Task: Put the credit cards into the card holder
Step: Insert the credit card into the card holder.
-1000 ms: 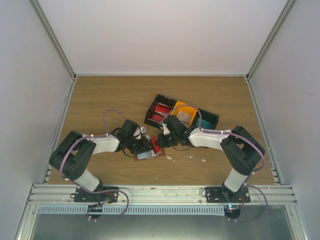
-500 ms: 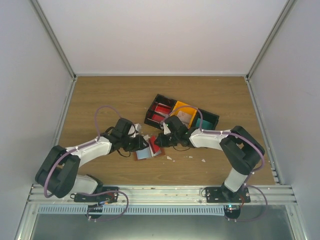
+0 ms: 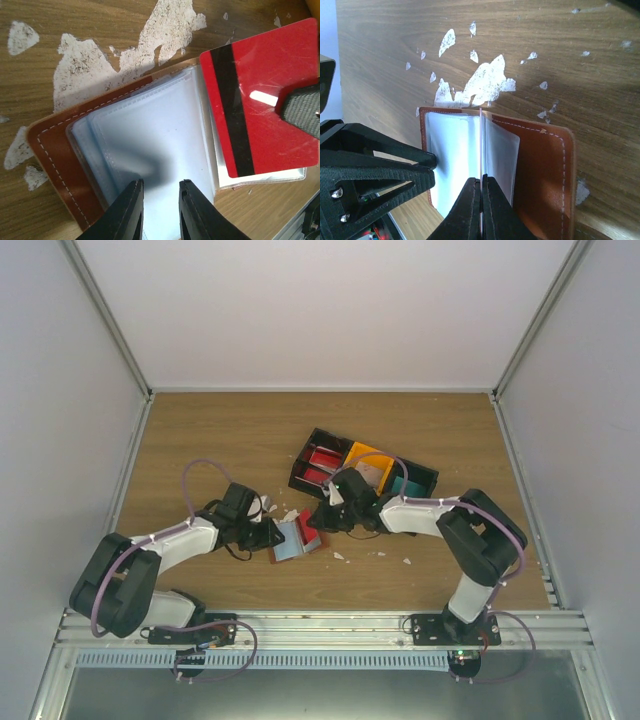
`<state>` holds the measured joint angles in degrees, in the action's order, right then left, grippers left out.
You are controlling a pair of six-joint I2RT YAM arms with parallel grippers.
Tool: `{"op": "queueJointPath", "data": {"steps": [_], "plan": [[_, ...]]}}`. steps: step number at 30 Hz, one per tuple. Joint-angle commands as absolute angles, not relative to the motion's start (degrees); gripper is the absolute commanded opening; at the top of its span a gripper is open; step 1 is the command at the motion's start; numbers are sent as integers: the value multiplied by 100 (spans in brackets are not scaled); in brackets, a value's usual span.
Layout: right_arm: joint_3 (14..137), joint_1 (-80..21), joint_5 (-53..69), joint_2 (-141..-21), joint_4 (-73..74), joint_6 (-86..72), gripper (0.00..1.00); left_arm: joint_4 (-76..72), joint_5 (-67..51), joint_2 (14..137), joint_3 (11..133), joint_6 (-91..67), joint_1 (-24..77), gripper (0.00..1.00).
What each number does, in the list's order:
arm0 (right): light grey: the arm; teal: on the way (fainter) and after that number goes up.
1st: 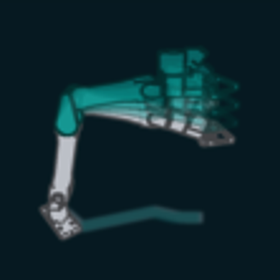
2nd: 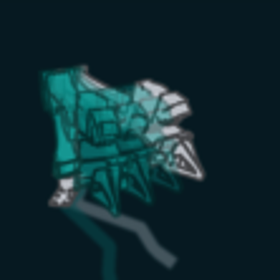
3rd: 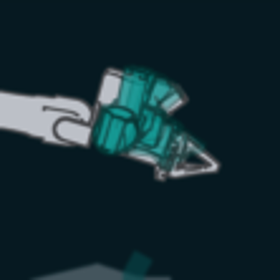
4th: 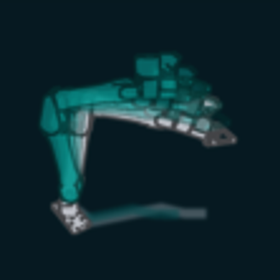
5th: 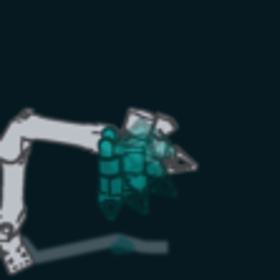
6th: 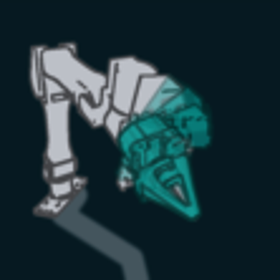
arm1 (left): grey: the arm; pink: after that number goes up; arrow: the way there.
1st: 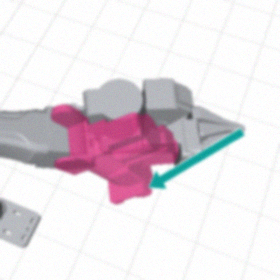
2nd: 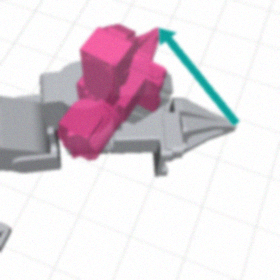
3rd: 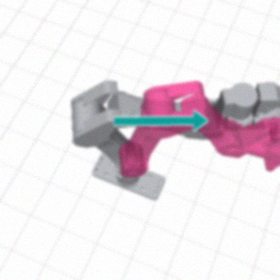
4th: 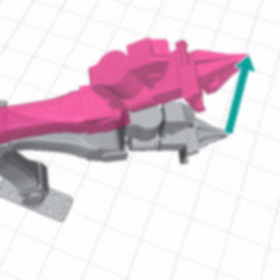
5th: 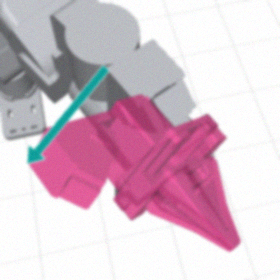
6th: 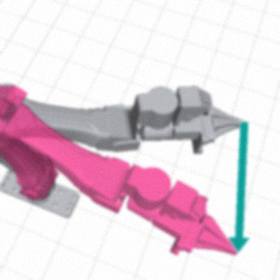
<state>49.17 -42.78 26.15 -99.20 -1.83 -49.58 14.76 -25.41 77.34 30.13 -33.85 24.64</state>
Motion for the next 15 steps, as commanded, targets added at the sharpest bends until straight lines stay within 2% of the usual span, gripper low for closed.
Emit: {"op": "queueJointPath", "data": {"steps": [1, 11, 15], "plan": [[4867, -4300, 2825, -10156, -507, -5201, 0, 1725, -2305, 7824, 2747, -3344, 2433, 23], [4872, -4437, 2622, -10386, -694, -5357, 1, 2006, -2053, 7630, 2662, -3479, 2434, 18], [4792, -4441, 2566, -10423, -755, -5361, 0, 2156, -2089, 7315, 2797, -3583, 2432, 24]]}}
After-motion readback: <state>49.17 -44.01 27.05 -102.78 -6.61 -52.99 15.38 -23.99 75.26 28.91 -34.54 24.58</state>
